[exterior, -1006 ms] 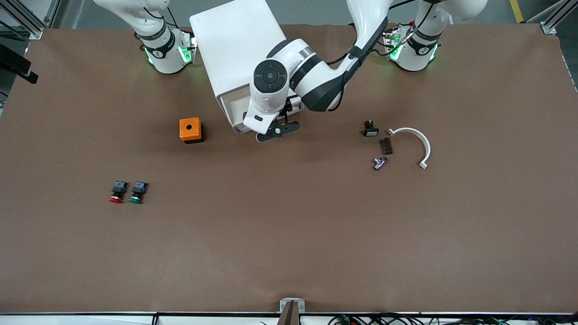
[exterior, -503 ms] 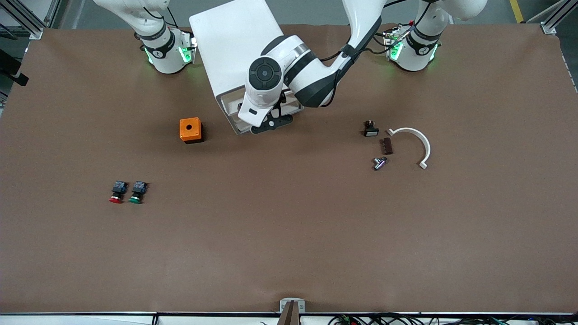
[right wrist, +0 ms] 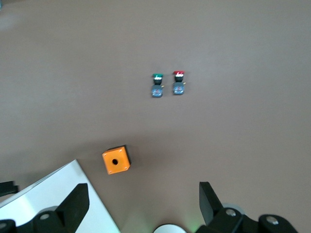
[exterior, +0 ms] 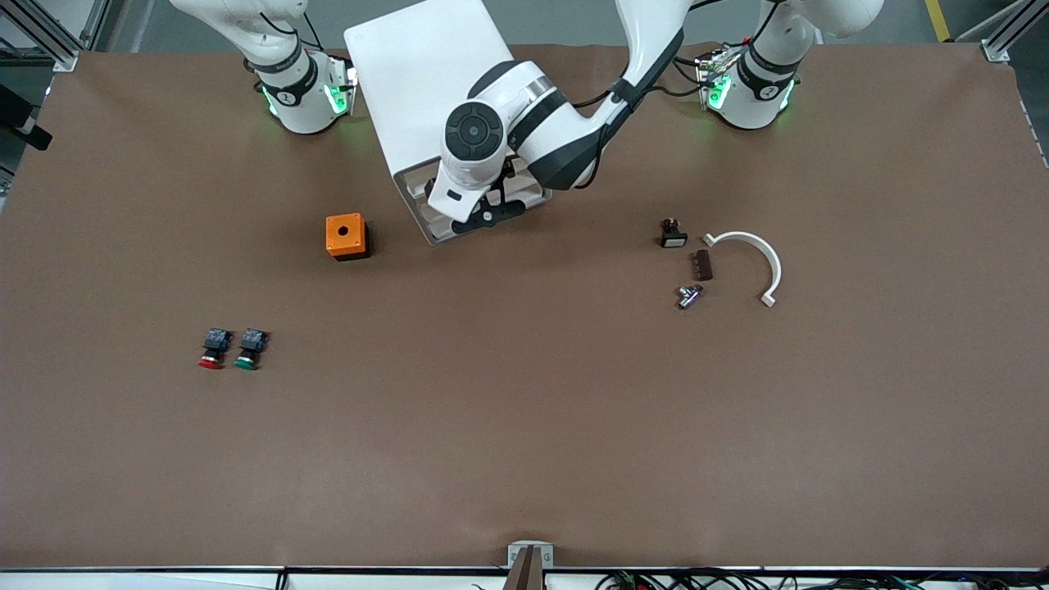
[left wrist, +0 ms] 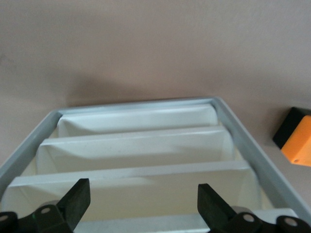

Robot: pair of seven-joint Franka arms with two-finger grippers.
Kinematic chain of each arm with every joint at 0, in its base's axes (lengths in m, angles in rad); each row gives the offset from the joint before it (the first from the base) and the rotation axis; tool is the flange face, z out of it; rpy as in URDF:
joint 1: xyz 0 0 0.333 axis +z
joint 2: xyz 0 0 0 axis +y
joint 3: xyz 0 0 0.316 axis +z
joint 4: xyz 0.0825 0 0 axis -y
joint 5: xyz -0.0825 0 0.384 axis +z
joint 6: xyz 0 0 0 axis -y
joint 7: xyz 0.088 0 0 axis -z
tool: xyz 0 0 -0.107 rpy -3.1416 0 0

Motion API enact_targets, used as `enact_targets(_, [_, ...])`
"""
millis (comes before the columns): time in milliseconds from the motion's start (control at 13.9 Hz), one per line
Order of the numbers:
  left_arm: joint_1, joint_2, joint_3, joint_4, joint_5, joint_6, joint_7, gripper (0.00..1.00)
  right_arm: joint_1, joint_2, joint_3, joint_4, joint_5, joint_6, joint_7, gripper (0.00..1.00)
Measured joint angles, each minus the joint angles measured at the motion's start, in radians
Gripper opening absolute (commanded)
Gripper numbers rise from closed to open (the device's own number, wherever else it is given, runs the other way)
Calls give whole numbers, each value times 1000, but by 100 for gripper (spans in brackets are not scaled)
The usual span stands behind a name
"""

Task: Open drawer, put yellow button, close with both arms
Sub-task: 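Draw the left gripper back from the closed drawer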

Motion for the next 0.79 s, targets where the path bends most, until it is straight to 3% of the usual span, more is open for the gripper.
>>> enact_targets(790, [-2, 1, 0, -14, -40, 4, -3, 100, -1, -34, 0, 0, 2, -30, 0, 100])
